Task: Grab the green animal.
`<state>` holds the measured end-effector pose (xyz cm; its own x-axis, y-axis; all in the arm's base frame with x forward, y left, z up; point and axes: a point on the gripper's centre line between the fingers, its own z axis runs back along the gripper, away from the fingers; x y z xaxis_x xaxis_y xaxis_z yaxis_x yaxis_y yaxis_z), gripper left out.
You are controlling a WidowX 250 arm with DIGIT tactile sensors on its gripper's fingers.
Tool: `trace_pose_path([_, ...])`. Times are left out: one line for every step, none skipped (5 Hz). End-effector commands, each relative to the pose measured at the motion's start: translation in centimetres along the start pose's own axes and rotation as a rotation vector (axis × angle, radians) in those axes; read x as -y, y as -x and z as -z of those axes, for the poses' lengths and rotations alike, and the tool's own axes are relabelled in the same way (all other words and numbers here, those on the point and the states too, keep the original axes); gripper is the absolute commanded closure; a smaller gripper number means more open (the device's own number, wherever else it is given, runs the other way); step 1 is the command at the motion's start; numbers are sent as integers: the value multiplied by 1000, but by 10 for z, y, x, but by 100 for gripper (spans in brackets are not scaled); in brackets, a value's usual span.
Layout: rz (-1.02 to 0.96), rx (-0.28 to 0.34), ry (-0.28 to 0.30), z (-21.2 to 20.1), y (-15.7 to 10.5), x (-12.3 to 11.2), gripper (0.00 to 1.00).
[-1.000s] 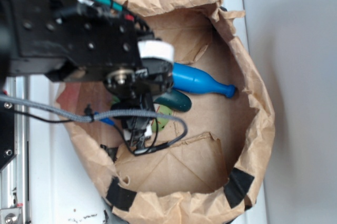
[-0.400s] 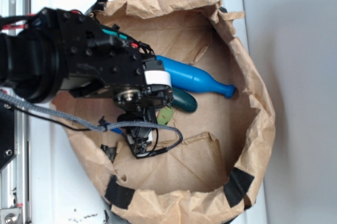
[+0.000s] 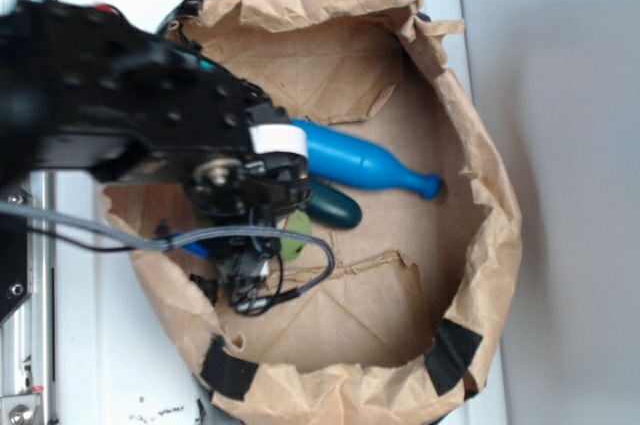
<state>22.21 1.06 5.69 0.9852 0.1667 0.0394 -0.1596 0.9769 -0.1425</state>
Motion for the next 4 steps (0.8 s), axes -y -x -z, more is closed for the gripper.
trace_pose_path([-64, 59, 95, -61, -23, 19, 100])
trace_pose_path([-104, 60, 108, -78, -27, 27, 100])
trace_pose_path([-153, 119, 82, -85, -39, 34, 100])
trace_pose_path([-175, 181, 16, -69, -55, 36, 100])
